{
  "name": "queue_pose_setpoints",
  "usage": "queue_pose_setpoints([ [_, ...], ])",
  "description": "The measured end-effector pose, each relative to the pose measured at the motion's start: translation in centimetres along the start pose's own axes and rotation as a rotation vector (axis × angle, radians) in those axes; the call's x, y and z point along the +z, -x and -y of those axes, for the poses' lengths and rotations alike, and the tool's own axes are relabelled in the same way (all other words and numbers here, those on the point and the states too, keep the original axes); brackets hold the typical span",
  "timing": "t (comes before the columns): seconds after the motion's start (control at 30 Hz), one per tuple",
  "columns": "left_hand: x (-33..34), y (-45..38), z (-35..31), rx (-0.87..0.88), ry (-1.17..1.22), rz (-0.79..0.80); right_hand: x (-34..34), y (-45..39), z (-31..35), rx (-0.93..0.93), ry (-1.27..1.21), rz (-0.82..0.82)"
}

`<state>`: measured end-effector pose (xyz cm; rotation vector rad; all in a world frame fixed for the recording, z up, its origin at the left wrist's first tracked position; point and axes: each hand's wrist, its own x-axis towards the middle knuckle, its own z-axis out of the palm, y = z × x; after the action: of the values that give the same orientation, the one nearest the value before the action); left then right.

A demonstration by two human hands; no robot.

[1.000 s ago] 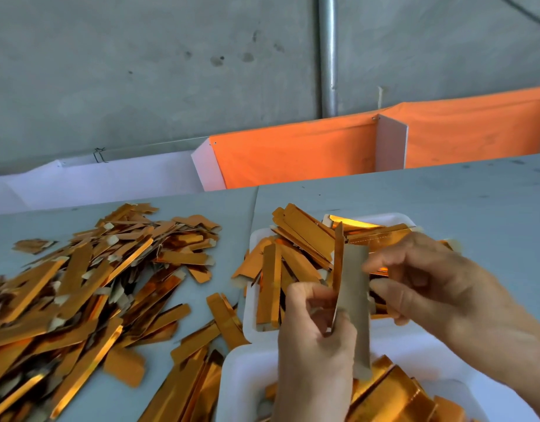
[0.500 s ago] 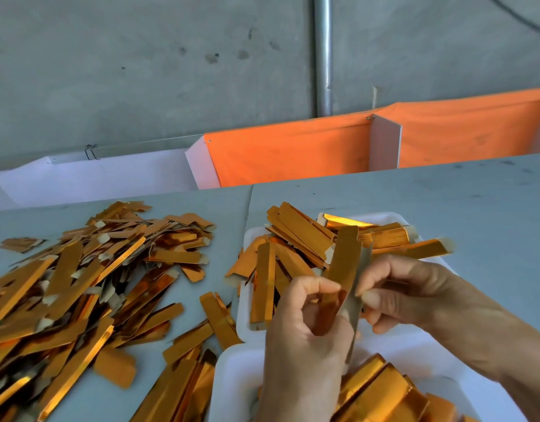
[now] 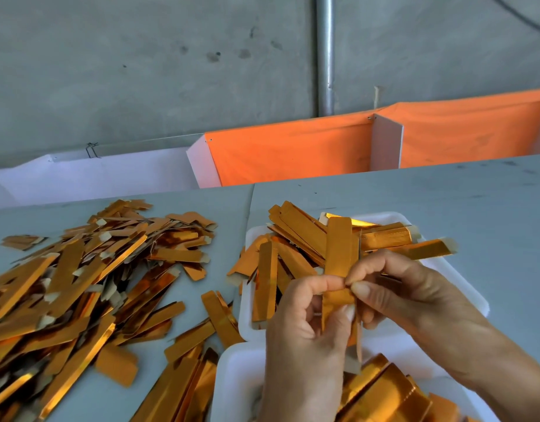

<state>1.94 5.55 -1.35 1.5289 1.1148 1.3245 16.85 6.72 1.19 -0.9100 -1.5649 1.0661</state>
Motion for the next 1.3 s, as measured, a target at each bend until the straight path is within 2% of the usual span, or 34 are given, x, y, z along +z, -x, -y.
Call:
queue_pose_setpoints([
  [0.1,-0.2,0.1,-0.4,0.029,-0.030,0.019,0.6,0.0,-0.3,-0.004,-0.023,-0.062],
  [0.23,-0.4,0.2,-0.8,0.030,-0.081,0.036,0.6,-0.3,-0.5,0.129,-0.063,-0.141],
  [0.4,-0.4,0.4,-1.1,-0.045,-0.026,0.028,0.2,-0.2,-0.3,0.223,-0.186,-0.117],
  [0.5,-0.6,0.3,-1.2,-0.080,0.024,0.056,0.5,0.0,-0.2,0.217,-0.218,-0.083],
  [0.6,-0.7,0.3,-1.2,-0.074,-0.031,0.073,0.6,0.1,-0.5,0.197,-0.198,-0.068],
  [0.73,-0.6,0.4,-1.0,-0.078,-0.083,0.068,0.9,0.4,-0.5,0.189,-0.189,-0.119],
  [0.9,0.6,1.1,-1.0,-0.093,-0.150,0.086,2.0,0.0,-0.5,0.223,-0.110,-0.294],
  [1.0,0.6,0.6,-0.9,-0.146,-0.135,0.082,1.9,-0.3,-0.6,0.264,0.049,-0.250],
  [1.1,0.1,-0.1,-0.8,-0.195,-0.082,0.146,0.3,-0.4,-0.8,0.292,0.081,-0.214],
  [1.23,-0.5,-0.7,-0.2,-0.364,0.088,0.225,-2.8,-0.7,-0.8,0.239,-0.136,-0.262],
  [1.3,-0.7,-1.0,0.0,-0.459,0.208,0.244,-3.8,-0.8,-0.9,0.238,-0.225,-0.224],
])
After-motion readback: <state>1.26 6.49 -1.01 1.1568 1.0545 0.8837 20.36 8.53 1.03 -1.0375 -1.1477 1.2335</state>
